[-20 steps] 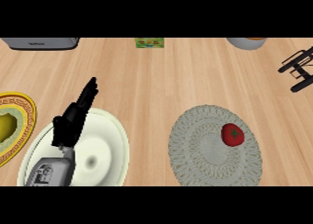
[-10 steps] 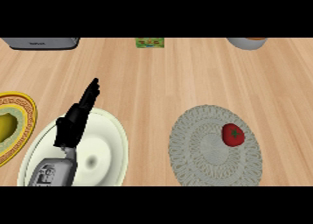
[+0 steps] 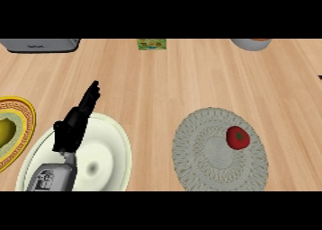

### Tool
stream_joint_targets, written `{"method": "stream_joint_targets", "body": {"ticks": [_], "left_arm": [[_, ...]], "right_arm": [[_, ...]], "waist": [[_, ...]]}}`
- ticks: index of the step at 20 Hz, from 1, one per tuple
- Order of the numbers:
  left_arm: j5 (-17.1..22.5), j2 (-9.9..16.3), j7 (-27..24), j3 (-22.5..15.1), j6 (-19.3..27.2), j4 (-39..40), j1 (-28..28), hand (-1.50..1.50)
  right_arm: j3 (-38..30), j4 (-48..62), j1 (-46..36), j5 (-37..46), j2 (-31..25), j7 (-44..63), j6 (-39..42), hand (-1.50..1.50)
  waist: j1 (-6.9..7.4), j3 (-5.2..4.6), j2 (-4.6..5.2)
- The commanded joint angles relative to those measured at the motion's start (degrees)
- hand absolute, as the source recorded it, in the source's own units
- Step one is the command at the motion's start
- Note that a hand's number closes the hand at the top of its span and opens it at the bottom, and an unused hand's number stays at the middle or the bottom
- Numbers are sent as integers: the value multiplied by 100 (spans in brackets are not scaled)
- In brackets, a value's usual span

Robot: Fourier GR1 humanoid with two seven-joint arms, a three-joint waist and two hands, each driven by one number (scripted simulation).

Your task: Pick the can from the placemat and place it in the tiered shelf

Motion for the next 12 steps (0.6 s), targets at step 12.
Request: {"method": "stream_joint_targets", "body": {"ticks": [12], "left_arm": [[36,55,95,173,112,-151,276,0]], "right_arm": [[-3089,-2784,2060,-2168,-129,1111,3623,-150]], "waist": [[-390,6,-93]]}}
